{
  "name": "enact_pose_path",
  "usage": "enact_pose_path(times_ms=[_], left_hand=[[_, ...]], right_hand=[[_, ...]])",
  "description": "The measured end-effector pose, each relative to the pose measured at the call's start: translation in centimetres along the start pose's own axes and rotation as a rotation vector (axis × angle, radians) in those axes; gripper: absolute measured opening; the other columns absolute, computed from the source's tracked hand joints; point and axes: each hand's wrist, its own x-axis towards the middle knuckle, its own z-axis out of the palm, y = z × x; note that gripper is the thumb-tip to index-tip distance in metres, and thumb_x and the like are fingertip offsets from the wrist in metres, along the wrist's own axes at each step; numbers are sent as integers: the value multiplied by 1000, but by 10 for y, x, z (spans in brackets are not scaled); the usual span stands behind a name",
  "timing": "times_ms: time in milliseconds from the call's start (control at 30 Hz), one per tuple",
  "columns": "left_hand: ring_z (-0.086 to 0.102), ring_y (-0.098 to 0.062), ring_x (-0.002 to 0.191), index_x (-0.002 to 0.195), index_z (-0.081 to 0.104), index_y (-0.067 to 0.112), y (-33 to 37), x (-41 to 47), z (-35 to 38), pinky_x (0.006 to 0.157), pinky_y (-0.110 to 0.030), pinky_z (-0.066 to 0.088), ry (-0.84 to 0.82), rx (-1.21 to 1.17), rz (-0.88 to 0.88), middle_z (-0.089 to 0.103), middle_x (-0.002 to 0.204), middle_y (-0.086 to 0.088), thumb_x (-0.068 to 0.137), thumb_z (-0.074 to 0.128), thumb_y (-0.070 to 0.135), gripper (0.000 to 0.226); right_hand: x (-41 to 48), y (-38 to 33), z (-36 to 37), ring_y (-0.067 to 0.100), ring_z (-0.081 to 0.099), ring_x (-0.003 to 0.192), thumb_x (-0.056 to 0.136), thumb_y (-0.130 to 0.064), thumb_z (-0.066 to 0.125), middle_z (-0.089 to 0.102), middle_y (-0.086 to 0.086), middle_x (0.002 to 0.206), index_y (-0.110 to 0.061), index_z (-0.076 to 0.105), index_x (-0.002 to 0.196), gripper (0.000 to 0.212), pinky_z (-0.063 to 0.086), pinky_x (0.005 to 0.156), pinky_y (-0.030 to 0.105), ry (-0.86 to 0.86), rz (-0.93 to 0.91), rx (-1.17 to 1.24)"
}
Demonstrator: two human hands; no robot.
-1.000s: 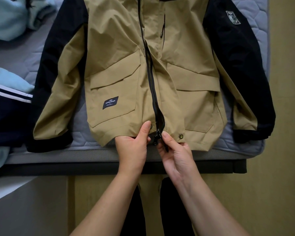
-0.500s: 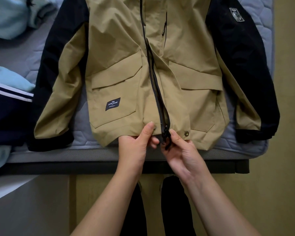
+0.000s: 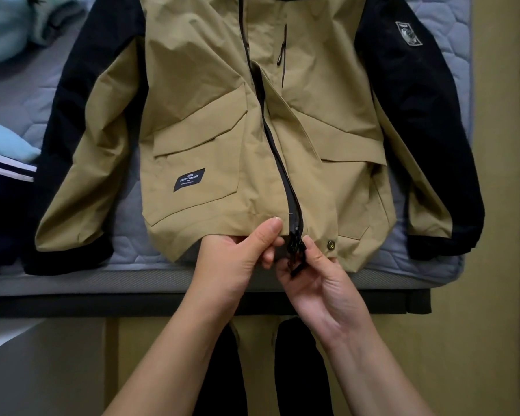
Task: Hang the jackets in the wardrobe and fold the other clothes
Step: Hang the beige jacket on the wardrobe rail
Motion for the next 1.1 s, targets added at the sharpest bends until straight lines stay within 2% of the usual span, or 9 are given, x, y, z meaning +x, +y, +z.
enact_pose_path(times_ms=[100, 267, 467, 700, 867, 1100], left_hand=[[50, -8, 44, 53, 67, 14, 3, -1, 3, 49, -18, 44, 70, 51, 104, 60, 51, -1, 69, 70, 29, 22], [55, -9, 48, 60, 64, 7, 8, -7, 7, 55, -16, 48, 97, 144, 227, 61, 52, 0, 73, 68, 27, 24], [56, -8, 49, 60, 64, 4, 8, -12, 11, 55, -18, 47, 105, 211, 296, 61, 52, -1, 75, 69, 23, 25], [56, -8, 50, 58, 61, -4, 7, -11, 13, 56, -18, 47, 142, 223, 329, 60, 52, -3, 77, 69, 16, 29], [59, -7, 52, 58, 62, -5, 4, -11, 14, 58, -17, 48, 138, 223, 334, 62, 53, -2, 79, 69, 11, 27], [58, -7, 52, 50, 58, 0, -1, -12, 15, 56, -17, 47, 145, 267, 340, 62, 52, -3, 77, 69, 19, 35]], right_hand=[[-1, 1, 1, 24, 67, 83, 43, -13, 95, 68, 18, 98, -1, 65, 104, 69, 54, 61, 26, -3, -14, 17], [-2, 1, 2, 20, 70, 82, 40, -12, 95, 71, 14, 96, -9, 74, 91, 55, 54, 60, 27, -12, -73, 22], [-3, 1, 6, 21, 71, 82, 55, -11, 87, 73, 11, 94, -11, 76, 90, 36, 55, 64, 28, -99, -112, 12], [-2, 3, 10, 22, 71, 79, 66, -7, 73, 73, 12, 91, -10, 75, 88, 22, 55, 63, 29, -105, -136, 22], [-2, 4, 10, 21, 71, 76, 67, -7, 70, 73, 12, 86, -9, 76, 88, 21, 55, 62, 29, -91, -141, 26], [-3, 2, 16, 19, 70, 72, 67, -7, 66, 72, 10, 81, -12, 76, 80, 17, 55, 60, 28, -43, -194, 16]])
